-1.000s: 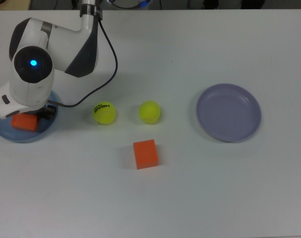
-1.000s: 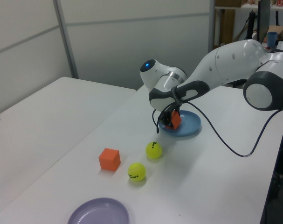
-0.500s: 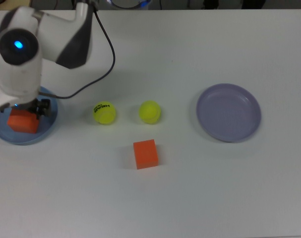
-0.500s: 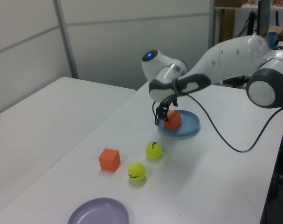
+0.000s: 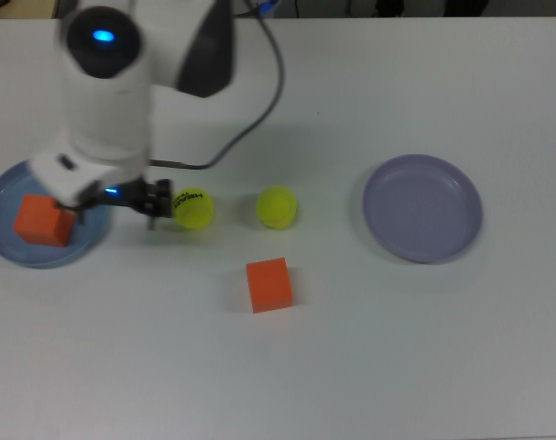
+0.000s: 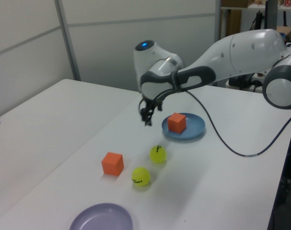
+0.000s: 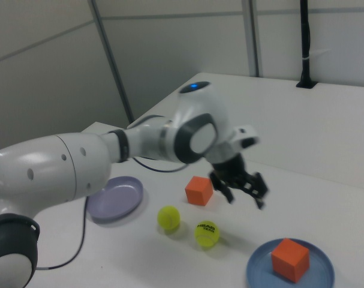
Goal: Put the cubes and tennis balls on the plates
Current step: 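Move the gripper to the second orange cube and grasp it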
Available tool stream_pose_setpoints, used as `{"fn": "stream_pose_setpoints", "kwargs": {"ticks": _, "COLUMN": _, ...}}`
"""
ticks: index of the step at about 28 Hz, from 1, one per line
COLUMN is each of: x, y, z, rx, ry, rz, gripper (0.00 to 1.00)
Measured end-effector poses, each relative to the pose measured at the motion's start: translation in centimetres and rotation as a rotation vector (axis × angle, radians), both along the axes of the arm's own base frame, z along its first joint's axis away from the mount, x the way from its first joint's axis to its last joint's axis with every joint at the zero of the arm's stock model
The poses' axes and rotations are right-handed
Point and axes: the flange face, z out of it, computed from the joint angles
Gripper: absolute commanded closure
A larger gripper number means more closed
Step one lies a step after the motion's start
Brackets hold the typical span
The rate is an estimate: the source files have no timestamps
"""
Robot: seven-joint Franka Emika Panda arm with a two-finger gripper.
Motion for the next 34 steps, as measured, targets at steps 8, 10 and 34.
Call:
{"fn": "stream_pose_setpoints", "kwargs": {"ticks": 8, "x": -1.5, "y": 11.8, "z": 0.1, "rx": 0.065, "ry": -0.011, "rz": 0.138, "gripper": 0.00}}
{"fn": "stream_pose_setpoints", "kwargs": {"ticks": 10, "x": -1.6, "y": 13.5, "z": 0.2, "rx": 0.076, "ry": -0.034, "rz": 0.167, "gripper": 0.00}}
{"fn": "stream_pose_setpoints", "kwargs": {"ticks": 34, "x": -1.3, "y": 21.3, "z": -9.7, "rx": 0.009, "ry": -0.143, "rz": 0.283, "gripper": 1.00}}
